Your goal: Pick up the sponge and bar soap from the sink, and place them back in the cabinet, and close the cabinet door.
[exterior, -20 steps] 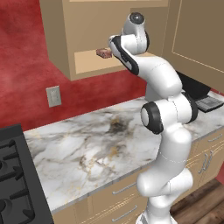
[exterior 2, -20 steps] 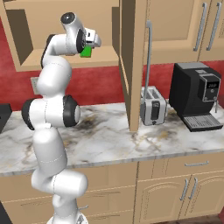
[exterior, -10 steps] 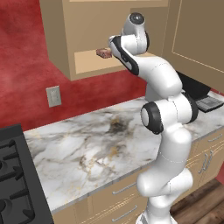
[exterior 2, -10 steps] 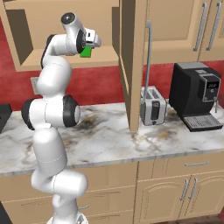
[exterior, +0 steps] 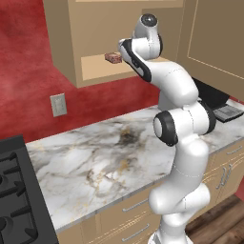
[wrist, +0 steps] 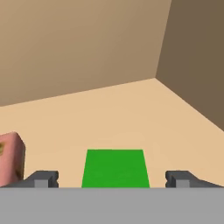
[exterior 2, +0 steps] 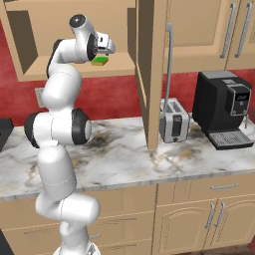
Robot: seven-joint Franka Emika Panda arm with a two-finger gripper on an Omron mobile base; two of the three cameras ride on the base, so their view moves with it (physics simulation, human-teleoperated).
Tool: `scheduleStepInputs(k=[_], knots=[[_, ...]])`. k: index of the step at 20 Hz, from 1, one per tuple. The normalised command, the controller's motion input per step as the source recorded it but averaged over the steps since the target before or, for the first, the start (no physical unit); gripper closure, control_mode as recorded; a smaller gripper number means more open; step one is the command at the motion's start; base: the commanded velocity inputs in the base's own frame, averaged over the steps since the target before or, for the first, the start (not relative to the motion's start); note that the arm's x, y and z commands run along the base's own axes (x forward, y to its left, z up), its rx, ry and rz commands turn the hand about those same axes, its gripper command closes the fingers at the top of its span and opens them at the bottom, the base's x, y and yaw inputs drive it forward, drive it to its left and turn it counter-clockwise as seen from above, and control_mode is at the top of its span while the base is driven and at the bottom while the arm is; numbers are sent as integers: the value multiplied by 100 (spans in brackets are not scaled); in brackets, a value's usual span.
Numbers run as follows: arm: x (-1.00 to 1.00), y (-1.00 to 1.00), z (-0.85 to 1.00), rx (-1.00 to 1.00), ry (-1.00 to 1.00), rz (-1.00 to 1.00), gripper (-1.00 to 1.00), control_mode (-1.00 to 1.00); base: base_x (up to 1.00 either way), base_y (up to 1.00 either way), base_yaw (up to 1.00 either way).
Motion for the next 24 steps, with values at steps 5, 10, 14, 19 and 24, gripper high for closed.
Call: scheduleStepInputs(k=[5,10,14,19,24], knots=[[-2,0,0,0,-2,0,-100,-100,0,0,0],[-19,0,-1,0,-7,0,-100,-100,0,0,0],[-33,0,0,0,-11,0,-100,-100,0,0,0],[-43,0,0,0,-12,0,-100,-100,0,0,0],[-46,-2,0,0,-10,0,-100,-100,0,0,0]])
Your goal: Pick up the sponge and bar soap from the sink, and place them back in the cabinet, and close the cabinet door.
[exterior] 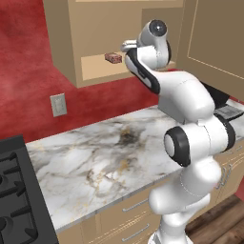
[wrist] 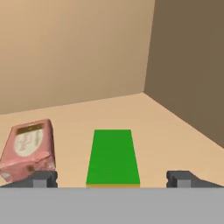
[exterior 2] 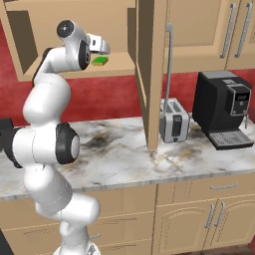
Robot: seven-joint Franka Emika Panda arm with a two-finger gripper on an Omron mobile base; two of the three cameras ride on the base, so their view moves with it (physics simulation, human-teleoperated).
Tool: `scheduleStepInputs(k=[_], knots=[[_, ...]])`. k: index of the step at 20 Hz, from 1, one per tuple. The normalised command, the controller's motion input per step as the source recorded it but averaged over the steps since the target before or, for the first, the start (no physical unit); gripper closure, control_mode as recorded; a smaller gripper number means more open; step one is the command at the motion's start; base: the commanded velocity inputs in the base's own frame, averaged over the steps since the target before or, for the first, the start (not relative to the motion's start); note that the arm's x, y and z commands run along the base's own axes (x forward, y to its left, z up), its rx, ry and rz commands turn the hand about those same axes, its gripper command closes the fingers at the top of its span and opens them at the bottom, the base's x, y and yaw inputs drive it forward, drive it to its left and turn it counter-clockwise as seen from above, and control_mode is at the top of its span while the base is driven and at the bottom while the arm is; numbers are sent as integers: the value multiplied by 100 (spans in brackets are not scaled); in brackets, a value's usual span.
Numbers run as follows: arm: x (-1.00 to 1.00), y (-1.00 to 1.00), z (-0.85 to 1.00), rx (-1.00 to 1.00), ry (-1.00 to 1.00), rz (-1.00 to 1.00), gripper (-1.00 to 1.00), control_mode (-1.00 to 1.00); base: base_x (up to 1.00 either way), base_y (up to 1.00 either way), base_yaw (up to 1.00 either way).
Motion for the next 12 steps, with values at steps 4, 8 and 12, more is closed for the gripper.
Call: scheduleStepInputs(k=[4,8,12], knots=[[-59,-8,0,0,-1,0,-100,-100,0,0,0],[-59,-10,2,0,0,0,-100,-100,0,0,0],[-59,-15,7,0,0,0,-100,-100,0,0,0]])
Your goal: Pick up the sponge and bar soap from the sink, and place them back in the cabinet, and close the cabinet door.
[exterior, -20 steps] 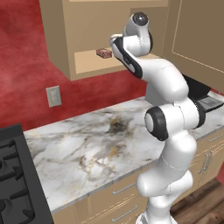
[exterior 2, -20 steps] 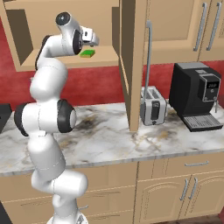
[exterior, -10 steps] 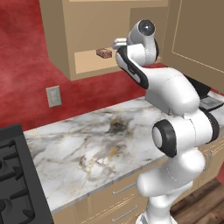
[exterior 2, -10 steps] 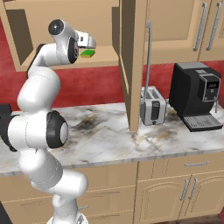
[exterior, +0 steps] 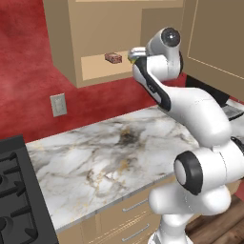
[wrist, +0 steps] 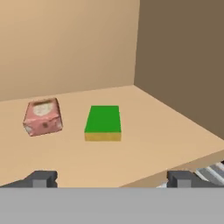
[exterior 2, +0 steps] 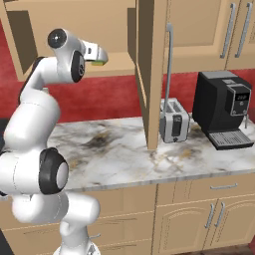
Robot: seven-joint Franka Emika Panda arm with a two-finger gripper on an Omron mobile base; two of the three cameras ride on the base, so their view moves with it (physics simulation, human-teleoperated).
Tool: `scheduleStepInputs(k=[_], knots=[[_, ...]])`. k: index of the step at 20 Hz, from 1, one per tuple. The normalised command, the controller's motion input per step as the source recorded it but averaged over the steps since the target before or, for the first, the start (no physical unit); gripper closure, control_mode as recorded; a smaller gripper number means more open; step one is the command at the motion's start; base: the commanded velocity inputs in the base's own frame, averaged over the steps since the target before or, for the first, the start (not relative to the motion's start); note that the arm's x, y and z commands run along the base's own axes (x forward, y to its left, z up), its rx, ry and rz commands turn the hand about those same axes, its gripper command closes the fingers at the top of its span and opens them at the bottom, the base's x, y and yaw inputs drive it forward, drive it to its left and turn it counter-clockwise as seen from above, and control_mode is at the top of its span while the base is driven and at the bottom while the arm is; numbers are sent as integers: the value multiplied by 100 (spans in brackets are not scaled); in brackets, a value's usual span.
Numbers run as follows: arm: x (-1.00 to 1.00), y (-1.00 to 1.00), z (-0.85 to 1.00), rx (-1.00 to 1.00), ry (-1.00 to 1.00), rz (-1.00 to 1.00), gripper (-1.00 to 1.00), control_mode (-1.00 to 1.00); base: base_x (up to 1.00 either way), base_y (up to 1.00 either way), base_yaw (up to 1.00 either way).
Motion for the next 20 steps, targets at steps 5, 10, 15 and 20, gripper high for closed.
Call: scheduleStepInputs(k=[5,10,15,20], knots=[[-58,-15,7,0,0,0,-100,-100,0,0,0],[-59,-14,6,0,0,0,-100,-100,0,0,0],[-61,-8,4,0,0,0,-100,-100,0,0,0],[-60,-7,5,0,0,0,-100,-100,0,0,0]])
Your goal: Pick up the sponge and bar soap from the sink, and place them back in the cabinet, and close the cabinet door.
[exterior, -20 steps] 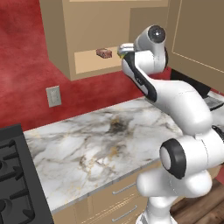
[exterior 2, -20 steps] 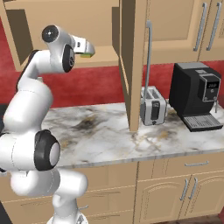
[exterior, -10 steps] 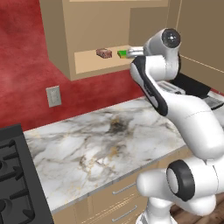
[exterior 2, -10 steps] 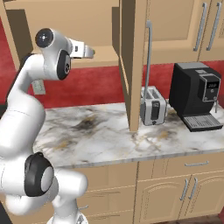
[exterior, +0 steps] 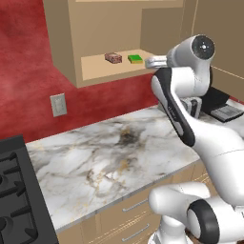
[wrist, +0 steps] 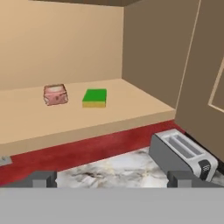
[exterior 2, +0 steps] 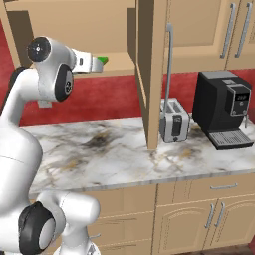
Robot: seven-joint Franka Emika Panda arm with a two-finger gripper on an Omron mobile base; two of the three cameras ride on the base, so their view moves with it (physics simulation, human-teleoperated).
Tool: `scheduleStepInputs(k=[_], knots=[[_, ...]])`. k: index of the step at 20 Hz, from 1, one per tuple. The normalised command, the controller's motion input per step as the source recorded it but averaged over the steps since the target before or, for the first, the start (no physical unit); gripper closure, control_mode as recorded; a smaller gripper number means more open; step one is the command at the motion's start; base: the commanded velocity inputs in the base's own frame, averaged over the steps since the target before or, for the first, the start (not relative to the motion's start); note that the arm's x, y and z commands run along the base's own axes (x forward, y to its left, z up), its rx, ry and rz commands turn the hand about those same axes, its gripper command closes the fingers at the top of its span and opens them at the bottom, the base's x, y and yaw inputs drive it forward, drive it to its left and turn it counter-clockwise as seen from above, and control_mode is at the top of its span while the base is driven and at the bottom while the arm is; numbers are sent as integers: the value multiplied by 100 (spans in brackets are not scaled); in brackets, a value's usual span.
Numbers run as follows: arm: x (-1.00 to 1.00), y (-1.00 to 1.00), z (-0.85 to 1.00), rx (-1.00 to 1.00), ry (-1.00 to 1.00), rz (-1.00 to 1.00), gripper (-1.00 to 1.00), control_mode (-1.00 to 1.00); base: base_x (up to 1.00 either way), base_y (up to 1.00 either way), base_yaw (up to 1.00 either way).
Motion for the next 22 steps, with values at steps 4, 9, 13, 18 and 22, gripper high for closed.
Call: scheduleStepInputs(k=[4,9,13,18,22], knots=[[-53,-6,8,0,0,0,-100,-100,0,0,0],[-52,-6,0,0,0,0,-100,-100,0,0,0],[-55,-7,0,1,-1,0,-100,-100,0,0,0],[-55,-7,0,3,-3,0,-100,-100,0,0,0],[-57,-10,1,7,-5,-3,-100,-100,0,0,0]])
